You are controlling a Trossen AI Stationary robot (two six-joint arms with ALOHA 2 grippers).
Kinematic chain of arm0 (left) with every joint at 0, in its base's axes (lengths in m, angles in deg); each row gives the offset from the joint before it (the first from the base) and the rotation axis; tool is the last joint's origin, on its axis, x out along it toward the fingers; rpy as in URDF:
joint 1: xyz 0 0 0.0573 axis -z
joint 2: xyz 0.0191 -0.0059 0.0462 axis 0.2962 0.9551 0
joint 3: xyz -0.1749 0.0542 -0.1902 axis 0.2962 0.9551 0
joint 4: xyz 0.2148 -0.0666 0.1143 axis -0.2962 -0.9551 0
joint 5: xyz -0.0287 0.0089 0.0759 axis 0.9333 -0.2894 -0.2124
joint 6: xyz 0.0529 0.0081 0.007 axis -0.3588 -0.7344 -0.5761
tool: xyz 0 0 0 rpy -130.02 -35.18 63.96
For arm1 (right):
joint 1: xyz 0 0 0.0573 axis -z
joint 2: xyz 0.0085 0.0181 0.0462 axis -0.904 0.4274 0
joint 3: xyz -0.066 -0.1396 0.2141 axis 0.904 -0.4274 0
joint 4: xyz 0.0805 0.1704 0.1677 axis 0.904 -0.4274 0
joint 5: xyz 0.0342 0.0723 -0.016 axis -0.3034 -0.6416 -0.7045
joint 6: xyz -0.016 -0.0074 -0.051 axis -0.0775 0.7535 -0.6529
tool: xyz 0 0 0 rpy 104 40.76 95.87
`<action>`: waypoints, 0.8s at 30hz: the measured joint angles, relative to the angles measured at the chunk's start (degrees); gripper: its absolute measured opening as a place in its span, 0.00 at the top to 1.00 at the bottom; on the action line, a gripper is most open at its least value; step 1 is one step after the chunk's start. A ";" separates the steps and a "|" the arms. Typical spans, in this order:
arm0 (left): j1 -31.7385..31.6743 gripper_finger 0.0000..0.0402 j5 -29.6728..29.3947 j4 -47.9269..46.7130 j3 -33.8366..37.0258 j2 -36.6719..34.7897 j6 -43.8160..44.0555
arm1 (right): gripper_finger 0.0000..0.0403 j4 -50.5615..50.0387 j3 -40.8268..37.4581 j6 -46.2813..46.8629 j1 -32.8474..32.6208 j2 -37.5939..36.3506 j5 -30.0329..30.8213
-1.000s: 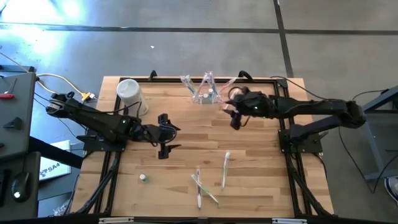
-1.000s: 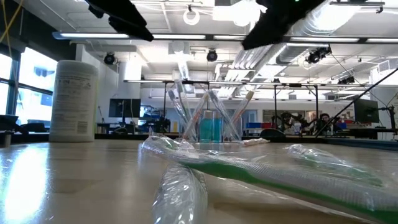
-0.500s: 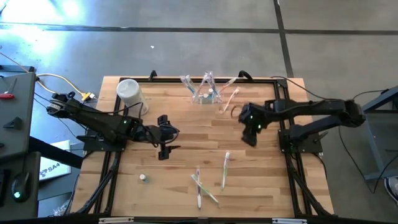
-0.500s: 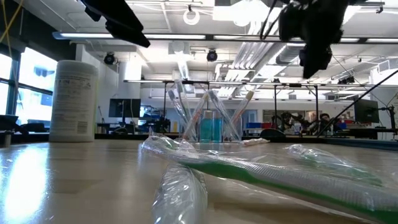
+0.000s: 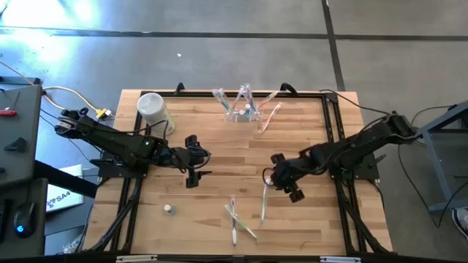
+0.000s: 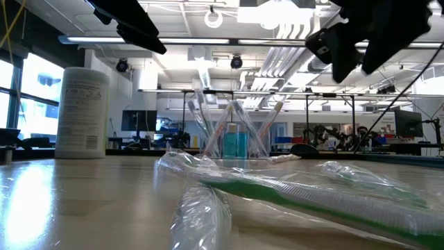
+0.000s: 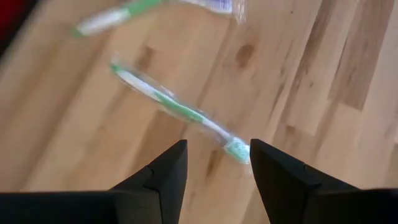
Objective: Pick & Place toothbrushing station
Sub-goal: Put the right green toothbrush into the transparent organizer
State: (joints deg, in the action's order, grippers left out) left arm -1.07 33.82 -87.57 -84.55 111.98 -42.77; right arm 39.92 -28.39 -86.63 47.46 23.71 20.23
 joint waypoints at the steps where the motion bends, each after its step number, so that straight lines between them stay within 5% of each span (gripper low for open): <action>1: 0.00 0.20 0.00 0.14 -0.02 0.00 0.00 | 0.59 0.62 0.00 -1.14 -0.85 0.94 1.47; 14: 0.00 0.20 0.59 3.87 -0.10 0.00 9.98 | 0.59 13.37 0.02 -10.39 -3.00 8.78 15.33; 24: 0.00 0.20 2.58 2.94 -0.09 0.00 10.43 | 0.65 14.21 0.02 -9.52 -3.04 8.98 8.00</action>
State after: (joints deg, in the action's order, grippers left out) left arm -1.07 36.40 -84.63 -84.63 111.98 -32.34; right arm 54.12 -28.37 -96.16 44.42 32.69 28.23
